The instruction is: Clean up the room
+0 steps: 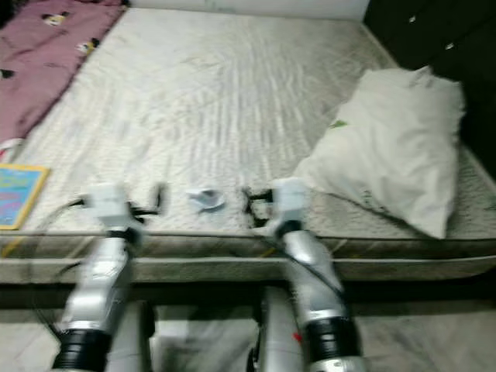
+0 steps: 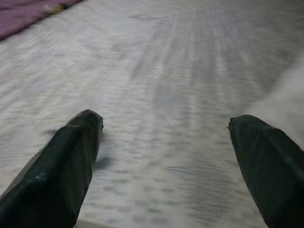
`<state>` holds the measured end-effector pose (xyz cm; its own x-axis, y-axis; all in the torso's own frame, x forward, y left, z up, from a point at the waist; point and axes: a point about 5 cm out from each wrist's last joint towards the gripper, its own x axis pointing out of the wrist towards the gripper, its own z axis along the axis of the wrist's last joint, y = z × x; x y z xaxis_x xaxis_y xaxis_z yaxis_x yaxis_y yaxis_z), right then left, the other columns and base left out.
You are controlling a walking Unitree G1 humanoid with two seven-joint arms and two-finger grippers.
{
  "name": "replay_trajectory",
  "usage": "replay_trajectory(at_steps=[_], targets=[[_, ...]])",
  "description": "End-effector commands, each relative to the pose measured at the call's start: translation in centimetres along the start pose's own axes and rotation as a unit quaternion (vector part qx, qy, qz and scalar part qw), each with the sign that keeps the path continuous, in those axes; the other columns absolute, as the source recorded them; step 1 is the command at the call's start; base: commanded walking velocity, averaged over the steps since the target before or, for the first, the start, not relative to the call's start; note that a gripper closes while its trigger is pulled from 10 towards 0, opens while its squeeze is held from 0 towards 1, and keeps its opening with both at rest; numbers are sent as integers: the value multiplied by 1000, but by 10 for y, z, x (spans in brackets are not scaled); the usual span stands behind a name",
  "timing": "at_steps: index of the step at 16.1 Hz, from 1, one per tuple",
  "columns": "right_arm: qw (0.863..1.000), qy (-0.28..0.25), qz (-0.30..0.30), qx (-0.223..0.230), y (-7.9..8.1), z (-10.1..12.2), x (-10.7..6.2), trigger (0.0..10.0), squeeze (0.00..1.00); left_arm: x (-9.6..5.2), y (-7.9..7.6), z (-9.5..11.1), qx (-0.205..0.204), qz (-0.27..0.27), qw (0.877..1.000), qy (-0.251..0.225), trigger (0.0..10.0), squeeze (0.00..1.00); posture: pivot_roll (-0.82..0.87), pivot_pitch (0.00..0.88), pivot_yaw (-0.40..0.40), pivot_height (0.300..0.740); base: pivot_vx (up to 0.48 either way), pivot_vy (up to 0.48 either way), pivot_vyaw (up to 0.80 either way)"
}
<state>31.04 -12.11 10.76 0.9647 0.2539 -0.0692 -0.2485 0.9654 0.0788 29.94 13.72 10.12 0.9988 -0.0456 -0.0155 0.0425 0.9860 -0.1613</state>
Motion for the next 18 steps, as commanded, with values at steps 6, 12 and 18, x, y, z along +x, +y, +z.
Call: replay_trajectory(at_steps=[6, 12, 18], targets=[[1000, 11, 18, 2, 9, -3, 3, 10000, 0, -2, 11, 1, 7, 23, 1000, -1, 10000, 0, -19, 91, -56, 550, 41, 0, 569], [996, 76, 55, -4, 19, -26, 12, 10000, 0, -27, 29, 1, 48, 39, 998, 8, 10000, 0, 83, 148, -67, 550, 0, 0, 0], [996, 33, 79, -17, 32, -6, 50, 10000, 0, -63, 49, 10, 81, 75, 994, 28, 10000, 0, 236, 215, -93, 550, 0, 0, 0]])
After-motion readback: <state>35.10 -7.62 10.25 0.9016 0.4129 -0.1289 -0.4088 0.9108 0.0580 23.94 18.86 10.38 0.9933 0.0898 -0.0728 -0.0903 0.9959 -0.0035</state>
